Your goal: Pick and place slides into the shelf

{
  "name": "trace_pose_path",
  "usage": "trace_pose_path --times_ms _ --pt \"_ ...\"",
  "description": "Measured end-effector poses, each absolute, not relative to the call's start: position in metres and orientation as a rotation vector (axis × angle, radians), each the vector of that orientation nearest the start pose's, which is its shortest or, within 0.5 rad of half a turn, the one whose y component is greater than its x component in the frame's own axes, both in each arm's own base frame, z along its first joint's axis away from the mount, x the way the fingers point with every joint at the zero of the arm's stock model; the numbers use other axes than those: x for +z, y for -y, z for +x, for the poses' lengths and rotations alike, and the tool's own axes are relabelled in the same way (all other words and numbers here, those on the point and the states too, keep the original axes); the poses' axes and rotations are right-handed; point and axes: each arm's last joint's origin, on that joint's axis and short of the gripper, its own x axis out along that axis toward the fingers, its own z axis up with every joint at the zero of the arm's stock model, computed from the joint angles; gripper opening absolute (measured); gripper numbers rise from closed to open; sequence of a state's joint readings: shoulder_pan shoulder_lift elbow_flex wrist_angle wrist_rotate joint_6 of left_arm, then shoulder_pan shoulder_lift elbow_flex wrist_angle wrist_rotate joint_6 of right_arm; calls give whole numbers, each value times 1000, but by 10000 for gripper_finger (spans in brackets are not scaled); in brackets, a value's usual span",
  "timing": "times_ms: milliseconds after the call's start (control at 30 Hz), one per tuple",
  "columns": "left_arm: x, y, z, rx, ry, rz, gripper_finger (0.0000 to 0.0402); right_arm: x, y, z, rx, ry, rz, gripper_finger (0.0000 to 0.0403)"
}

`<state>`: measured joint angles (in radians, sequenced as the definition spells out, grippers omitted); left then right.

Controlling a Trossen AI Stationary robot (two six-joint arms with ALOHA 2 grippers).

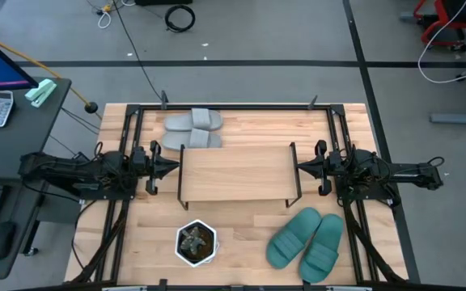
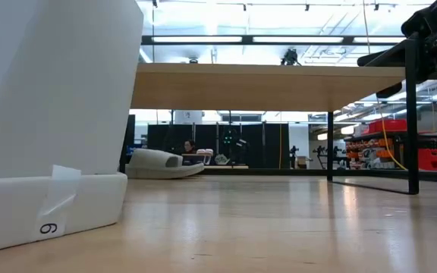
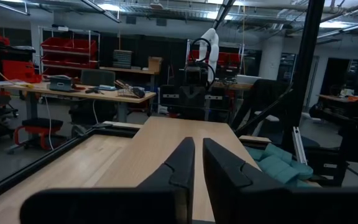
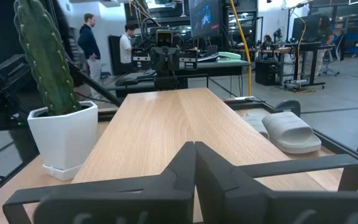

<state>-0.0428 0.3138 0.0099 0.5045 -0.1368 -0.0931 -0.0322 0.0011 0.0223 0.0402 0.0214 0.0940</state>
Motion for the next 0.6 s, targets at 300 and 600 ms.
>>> trace_pose_path --times_ms 300,600 --pt "188 1 115 84 204 -111 29 175 4 96 -51 64 94 14" --pt "188 1 115 84 204 -110 40 175 4 96 -51 64 94 14"
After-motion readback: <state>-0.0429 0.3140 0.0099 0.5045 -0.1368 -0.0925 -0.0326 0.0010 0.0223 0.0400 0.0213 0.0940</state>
